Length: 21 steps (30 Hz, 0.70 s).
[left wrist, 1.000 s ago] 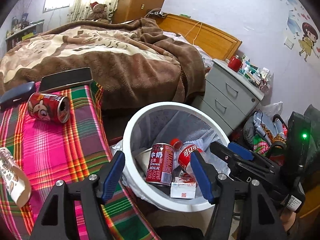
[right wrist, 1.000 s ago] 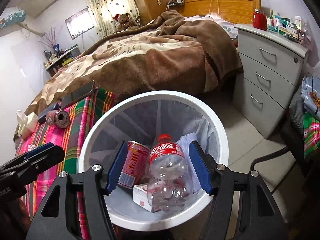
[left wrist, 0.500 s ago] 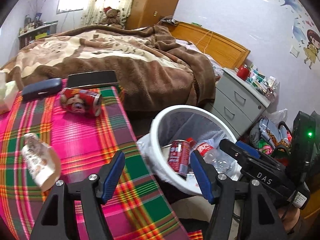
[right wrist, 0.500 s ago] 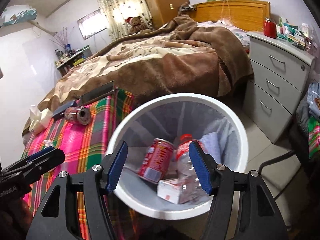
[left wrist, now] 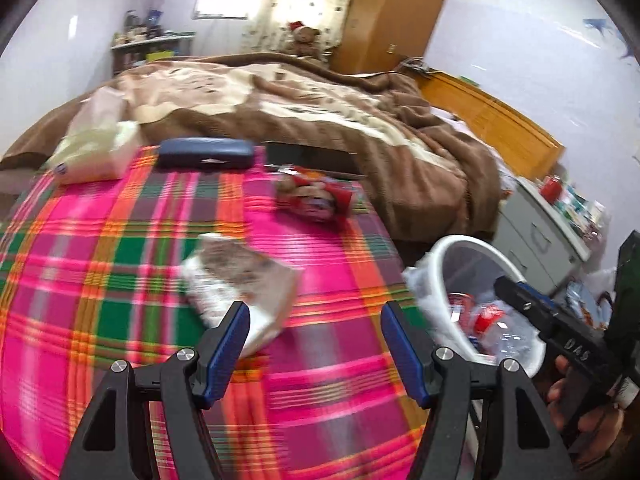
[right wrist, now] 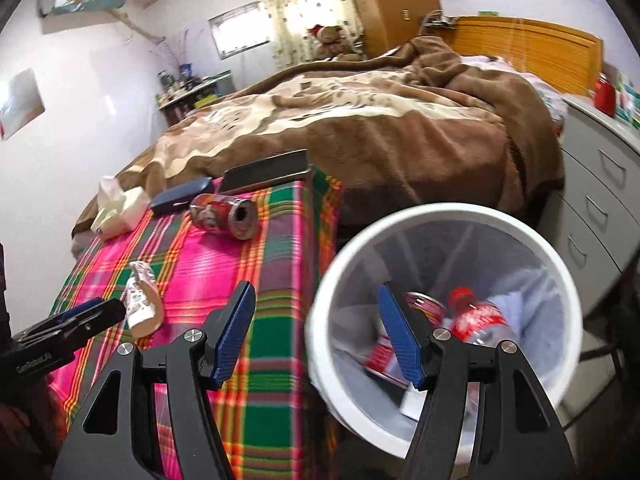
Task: Collect trash
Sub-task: 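Move both open tools back over the bed toward the remaining can and paper cup, then grasp the red cartoon can with the right tool while the left tool grasps the white printed paper cup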
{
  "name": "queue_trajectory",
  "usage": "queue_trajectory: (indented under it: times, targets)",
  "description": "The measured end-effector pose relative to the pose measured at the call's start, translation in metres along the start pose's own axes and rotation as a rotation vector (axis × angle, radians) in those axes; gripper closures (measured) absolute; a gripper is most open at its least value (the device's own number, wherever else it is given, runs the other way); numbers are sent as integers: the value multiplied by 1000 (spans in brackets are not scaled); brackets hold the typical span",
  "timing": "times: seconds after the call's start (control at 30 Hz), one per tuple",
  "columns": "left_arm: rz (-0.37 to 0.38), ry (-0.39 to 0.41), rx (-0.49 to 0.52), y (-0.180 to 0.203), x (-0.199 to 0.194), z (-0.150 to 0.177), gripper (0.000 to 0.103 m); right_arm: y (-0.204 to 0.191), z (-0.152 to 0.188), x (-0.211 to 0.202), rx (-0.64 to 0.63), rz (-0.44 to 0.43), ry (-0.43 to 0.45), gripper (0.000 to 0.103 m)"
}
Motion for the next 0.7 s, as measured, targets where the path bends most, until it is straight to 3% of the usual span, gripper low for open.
queue_trajectory:
  times: [0.3,0.6,0.7]
  targets:
    - [-43,-7,-102,-49,3,-3,31,-38,-16,29,-120,-52,-19,38]
    - [-75,-95,-153,-68,35,2,31,-61,-33,65,-212,-116,-38,38]
    - [-50,-117,-171,-69,46,7,31,-70,-36,77,-256,-119,-41,38]
Point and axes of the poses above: each gripper's, at about its wrist camera, not at the fingertips, and x roughly the way its jaws point, y to its right, z to its underside, the point moved 3 cm from there along x, roughly the way its jaws point, and after that the axes turned 4 degrees about x, right-handed, at the moved point
